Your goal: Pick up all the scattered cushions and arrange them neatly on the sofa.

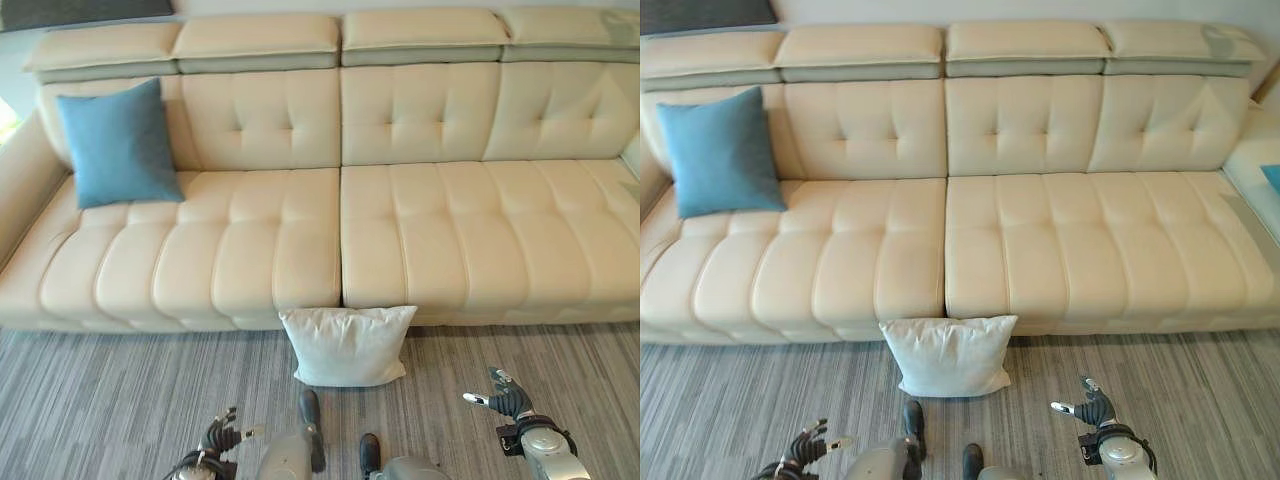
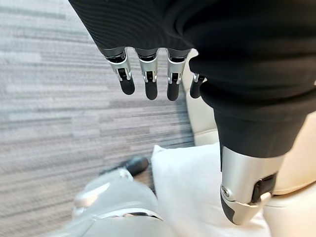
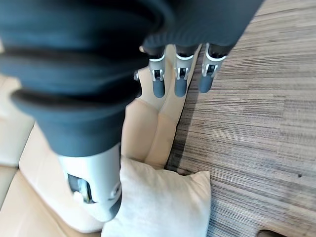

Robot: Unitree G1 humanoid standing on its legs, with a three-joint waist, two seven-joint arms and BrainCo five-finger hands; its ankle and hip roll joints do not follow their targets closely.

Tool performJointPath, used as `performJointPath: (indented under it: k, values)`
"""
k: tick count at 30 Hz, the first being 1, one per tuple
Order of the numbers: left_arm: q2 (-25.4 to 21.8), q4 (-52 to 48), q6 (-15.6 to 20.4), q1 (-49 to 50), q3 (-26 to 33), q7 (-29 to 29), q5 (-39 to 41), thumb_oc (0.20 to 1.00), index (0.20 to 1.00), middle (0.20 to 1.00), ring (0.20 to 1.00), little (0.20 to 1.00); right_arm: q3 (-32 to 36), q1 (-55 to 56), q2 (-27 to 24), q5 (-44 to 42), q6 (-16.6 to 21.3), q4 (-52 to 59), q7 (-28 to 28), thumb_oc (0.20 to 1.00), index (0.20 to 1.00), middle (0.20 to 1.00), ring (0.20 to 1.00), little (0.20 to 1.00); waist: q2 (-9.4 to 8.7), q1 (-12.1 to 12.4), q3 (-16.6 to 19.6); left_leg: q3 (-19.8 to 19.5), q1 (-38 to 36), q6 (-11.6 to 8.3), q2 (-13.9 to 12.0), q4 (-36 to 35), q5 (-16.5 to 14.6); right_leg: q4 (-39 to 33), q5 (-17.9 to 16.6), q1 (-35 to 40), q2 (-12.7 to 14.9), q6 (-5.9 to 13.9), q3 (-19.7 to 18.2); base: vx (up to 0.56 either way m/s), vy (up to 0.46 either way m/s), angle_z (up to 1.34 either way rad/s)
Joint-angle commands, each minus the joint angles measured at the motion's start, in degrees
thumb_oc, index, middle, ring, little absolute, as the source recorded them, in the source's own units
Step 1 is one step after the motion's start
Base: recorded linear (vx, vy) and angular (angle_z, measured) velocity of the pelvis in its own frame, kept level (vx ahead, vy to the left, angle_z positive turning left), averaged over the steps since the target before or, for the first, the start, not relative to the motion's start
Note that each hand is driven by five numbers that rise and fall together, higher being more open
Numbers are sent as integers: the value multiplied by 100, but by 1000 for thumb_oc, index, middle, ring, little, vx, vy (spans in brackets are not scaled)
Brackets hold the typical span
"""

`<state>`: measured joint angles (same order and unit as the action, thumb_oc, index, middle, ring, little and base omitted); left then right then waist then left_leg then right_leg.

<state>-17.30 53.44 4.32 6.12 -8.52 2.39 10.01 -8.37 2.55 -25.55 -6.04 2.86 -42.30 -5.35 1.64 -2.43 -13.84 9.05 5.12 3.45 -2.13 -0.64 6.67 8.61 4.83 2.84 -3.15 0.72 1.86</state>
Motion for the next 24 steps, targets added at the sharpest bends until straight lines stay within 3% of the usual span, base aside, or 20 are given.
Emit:
performJointPath:
  k: [1, 5, 7, 8, 16, 20, 24]
  values:
    - [-303, -199, 121, -48, 141, 50, -209, 1000, 1000, 1000, 1000, 1000, 6, -35, -30, 198, 129, 351, 46, 1000, 1000, 1000, 1000, 1000, -316, 142, 66, 84, -132, -203, 258, 787, -1019, 1405, -303, -925, 773, 701, 227, 70, 116, -42]
    - [-381, -253, 157, -38, 215, 73, -164, 1000, 1000, 1000, 1000, 1000, -58, -64, 30, 208, 139, 369, 66, 1000, 1000, 1000, 1000, 1000, -293, 126, 60, 18, -354, -134, 280, 727, -1142, 1380, -325, -1189, 953, 632, 374, 94, 19, -4]
    - [-405, -232, 168, -56, 208, 77, -153, 1000, 1000, 1000, 1000, 1000, -58, -96, 8, 186, 146, 348, 45, 1000, 1000, 1000, 1000, 1000, -269, 80, 77, -96, -447, -147, 315, 659, -1171, 1044, -313, -1278, 906, 602, 298, 117, -37, 12]
    - [-433, -202, 174, -122, 197, 120, -166, 1000, 1000, 1000, 1000, 1000, -73, -114, -31, 174, 165, 353, 29, 1000, 1000, 1000, 1000, 1000, -314, 42, 76, -185, -500, -169, 392, 667, -1214, 540, -411, -1317, 894, 626, 199, 74, -43, 8]
    - [-520, -194, 202, -109, 311, 162, -161, 1000, 1000, 1000, 1000, 1000, -78, -103, -171, 326, 121, 372, 4, 1000, 1000, 1000, 1000, 1000, -425, 133, 150, -223, -452, -281, 395, 779, -1288, 19, -460, -931, 972, 631, 367, 57, -87, 24]
    - [-713, -253, 233, -423, 297, 291, 12, 1000, 1000, 1000, 1000, 1000, -293, -454, -361, 426, 142, 337, -98, 1000, 1000, 1000, 1000, 1000, -453, 217, -44, -306, 48, -387, 289, 1096, -1295, 151, -366, -1155, 1019, 537, 581, -101, -119, 23]
    - [-937, -430, 386, -1118, 139, 564, 502, 1000, 1000, 1000, 1000, 1000, -550, -1236, -527, 293, 183, 14, -376, 1000, 1000, 1000, 1000, 1000, -418, 298, -512, -481, 1173, -454, 218, 1763, -1287, 764, -260, -2142, 1092, 418, 706, -279, -102, 21]
